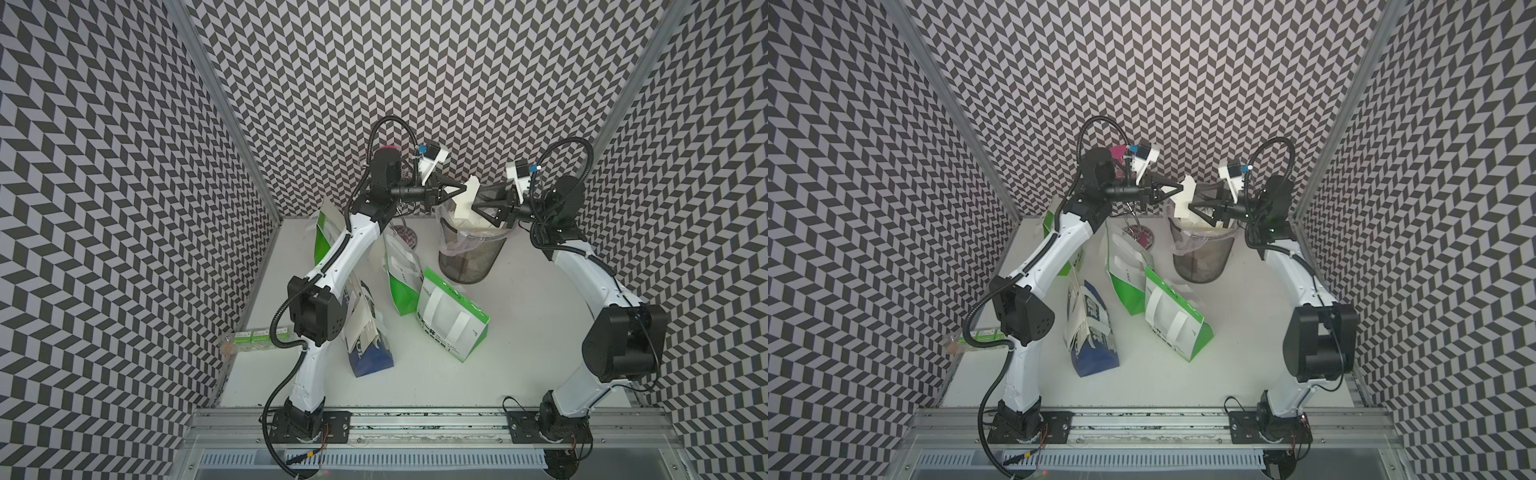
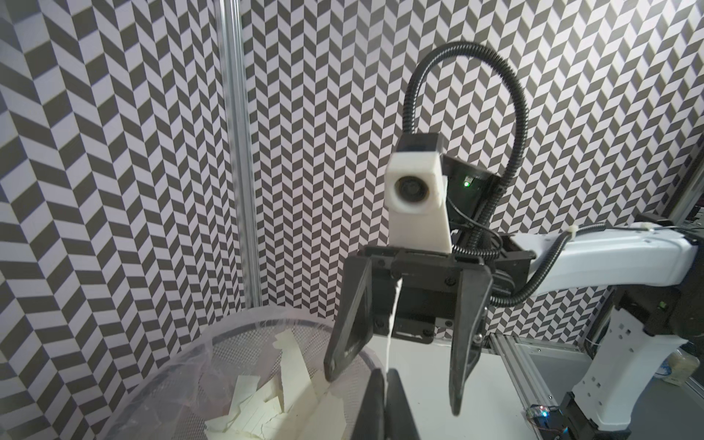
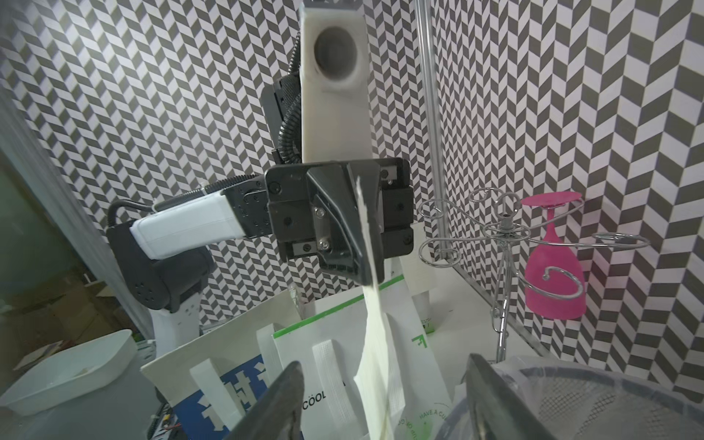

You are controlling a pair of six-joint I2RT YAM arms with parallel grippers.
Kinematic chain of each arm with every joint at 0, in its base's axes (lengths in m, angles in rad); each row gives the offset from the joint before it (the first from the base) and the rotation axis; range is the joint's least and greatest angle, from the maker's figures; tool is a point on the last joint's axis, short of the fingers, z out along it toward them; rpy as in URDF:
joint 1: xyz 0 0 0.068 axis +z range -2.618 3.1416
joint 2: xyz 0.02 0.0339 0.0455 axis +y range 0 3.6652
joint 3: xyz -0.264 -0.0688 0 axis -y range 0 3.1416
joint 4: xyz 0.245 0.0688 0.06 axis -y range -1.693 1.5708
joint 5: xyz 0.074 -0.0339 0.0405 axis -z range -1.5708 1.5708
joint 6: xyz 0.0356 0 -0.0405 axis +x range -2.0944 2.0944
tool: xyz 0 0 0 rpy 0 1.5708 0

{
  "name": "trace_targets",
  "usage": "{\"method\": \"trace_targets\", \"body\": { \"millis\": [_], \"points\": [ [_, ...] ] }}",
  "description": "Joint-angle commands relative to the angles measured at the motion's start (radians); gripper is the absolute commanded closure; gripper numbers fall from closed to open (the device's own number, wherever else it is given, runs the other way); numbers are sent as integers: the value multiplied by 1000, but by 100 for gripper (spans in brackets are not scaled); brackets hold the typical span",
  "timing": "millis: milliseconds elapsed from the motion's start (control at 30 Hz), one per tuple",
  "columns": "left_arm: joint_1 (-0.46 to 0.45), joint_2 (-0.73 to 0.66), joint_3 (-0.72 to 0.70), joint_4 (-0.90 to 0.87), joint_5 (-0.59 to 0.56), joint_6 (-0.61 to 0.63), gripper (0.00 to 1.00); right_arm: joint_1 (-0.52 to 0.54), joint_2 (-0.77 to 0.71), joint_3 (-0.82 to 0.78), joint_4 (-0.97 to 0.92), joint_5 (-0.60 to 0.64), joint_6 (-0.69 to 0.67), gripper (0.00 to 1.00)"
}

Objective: Shred takeout receipts and throw away
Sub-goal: Shred the takeout receipt.

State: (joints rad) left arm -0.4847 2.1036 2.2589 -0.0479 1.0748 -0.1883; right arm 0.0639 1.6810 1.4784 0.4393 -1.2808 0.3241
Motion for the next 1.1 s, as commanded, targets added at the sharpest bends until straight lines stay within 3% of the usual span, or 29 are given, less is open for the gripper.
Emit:
{"method": "trace_targets", "body": {
  "millis": [0,300,400,600,867,1067],
  "points": [
    [-8,-54,-15,109,27,-66,100,17,17,26,142,-71,97,36],
    [-24,-51,-16,139,36,-87,100,57,64,62,242,-89,201,49],
    [-24,-54,-25,137,36,-85,100,66,77,78,272,-91,234,60],
    [-24,-65,-36,135,33,-78,100,69,80,78,274,-89,242,90],
    [-10,-103,-99,120,27,-62,100,57,47,75,154,-80,131,100],
    [-15,-92,-85,56,50,-42,73,62,31,121,-45,-71,-37,100]
  ]
}}
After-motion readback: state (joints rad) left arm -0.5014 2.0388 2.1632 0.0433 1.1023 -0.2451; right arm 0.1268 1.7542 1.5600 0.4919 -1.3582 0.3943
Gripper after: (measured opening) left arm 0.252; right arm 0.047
